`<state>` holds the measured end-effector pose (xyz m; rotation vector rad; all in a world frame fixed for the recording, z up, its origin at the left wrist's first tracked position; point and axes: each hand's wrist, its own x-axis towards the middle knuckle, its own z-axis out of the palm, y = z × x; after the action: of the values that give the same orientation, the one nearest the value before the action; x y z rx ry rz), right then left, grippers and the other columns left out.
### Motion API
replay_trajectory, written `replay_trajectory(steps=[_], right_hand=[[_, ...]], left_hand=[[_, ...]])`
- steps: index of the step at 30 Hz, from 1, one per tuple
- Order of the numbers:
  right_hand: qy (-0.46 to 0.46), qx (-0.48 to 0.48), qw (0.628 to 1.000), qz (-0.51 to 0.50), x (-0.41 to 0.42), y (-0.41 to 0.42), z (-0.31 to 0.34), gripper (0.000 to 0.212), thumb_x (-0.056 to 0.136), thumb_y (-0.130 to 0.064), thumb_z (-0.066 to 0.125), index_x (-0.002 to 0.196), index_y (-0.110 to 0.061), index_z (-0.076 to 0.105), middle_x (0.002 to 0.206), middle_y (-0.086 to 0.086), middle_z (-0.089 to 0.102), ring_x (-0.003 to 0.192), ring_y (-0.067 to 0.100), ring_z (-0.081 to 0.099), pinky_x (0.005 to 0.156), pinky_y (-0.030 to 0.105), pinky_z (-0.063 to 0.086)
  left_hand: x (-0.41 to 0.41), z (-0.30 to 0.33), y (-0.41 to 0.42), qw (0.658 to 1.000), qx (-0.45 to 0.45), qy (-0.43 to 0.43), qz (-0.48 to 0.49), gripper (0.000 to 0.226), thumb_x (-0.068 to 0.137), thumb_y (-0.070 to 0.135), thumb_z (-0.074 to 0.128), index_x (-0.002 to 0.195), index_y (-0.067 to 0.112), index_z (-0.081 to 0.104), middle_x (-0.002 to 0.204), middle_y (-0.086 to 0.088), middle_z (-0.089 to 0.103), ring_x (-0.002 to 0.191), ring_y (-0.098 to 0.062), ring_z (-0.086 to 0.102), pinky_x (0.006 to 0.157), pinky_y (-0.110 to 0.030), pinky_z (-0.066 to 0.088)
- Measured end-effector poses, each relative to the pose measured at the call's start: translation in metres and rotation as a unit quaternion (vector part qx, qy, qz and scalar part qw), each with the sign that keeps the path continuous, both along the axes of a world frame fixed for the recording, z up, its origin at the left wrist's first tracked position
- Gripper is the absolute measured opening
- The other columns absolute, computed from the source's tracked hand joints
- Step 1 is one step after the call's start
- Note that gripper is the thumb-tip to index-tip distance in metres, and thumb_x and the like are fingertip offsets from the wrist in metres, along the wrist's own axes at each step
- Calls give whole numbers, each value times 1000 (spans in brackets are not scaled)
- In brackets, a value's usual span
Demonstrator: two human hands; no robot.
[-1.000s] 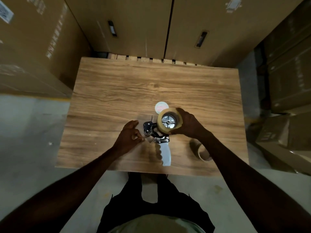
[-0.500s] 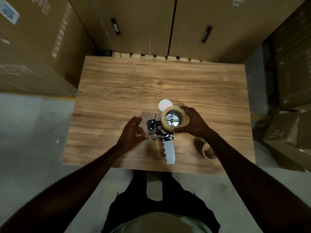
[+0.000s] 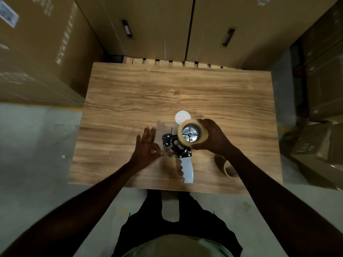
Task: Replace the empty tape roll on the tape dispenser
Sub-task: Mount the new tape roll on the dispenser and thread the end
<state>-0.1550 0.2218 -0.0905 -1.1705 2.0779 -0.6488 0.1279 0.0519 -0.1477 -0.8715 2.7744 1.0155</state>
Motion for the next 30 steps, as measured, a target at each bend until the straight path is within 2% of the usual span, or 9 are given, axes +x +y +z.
replay_trajectory(steps=[3, 5, 7, 10, 13, 15, 20, 28, 30], right_hand=[[9, -11, 1000, 13, 1, -2, 1, 113, 43, -41, 106, 140, -5, 61, 134, 2, 62, 129, 7, 48, 111, 33, 37], [7, 14, 1000, 21, 5, -4, 0, 128, 43, -64, 93, 149, -5, 53, 147, 16, 56, 143, 28, 45, 118, 43, 38], [7, 27, 999, 29, 7, -1, -14, 132, 45, -75, 78, 152, -3, 49, 149, 24, 53, 143, 40, 46, 118, 53, 40], [6, 39, 999, 28, 13, 2, -20, 127, 46, -71, 86, 146, -1, 55, 141, 23, 59, 133, 39, 55, 113, 50, 45], [6, 43, 999, 24, 18, 2, -22, 118, 47, -43, 105, 144, 3, 56, 139, 25, 60, 131, 42, 56, 111, 41, 41], [2, 40, 999, 27, 17, 1, -22, 117, 47, -38, 107, 144, 2, 56, 138, 25, 59, 131, 42, 55, 110, 37, 38], [7, 53, 998, 31, 19, 0, -22, 120, 45, -44, 104, 144, 3, 56, 139, 24, 61, 134, 42, 53, 111, 33, 33], [30, 80, 996, 27, 22, -1, -19, 125, 50, -47, 102, 152, 1, 48, 149, 25, 55, 144, 43, 45, 118, 49, 37], [26, 84, 996, 21, 24, 0, -21, 129, 51, -55, 97, 155, -1, 44, 153, 25, 51, 147, 42, 42, 119, 54, 39]], left_hand=[[-3, 1, -2, 1000, -4, -13, -1, 25, 80, 51, 69, 81, 27, 74, 167, -7, 11, 155, -30, -5, 117, -64, 10], [-3, -1, -3, 1000, -8, -24, -4, 15, 81, 41, 75, 82, 27, 74, 167, -6, 10, 154, -31, -5, 117, -66, 11], [0, -2, -4, 1000, -4, -19, 2, 11, 81, 35, 78, 81, 25, 75, 167, -7, 11, 154, -30, -5, 118, -65, 10], [7, 1, -7, 1000, 6, -18, 21, 13, 81, 34, 79, 82, 21, 76, 166, -8, 13, 154, -31, -4, 117, -60, 7], [11, 1, -10, 1000, -5, -24, 18, 15, 81, 35, 79, 84, 20, 77, 166, -8, 14, 154, -33, -2, 117, -61, 9], [11, 1, -12, 1000, -9, -22, 4, 16, 82, 36, 78, 87, 20, 77, 166, -7, 12, 154, -33, -2, 117, -62, 10], [7, 3, -20, 999, -24, -31, -17, 10, 80, 32, 79, 84, 23, 77, 166, -8, 14, 154, -33, -3, 116, -66, 10], [-3, 3, -37, 998, -36, -32, -51, 9, 78, 33, 81, 83, 28, 77, 167, -7, 13, 154, -34, -3, 116, -67, 7], [-4, 3, -39, 997, -35, -34, -54, 9, 77, 34, 81, 82, 29, 76, 167, -7, 14, 154, -33, -3, 116, -66, 7]])
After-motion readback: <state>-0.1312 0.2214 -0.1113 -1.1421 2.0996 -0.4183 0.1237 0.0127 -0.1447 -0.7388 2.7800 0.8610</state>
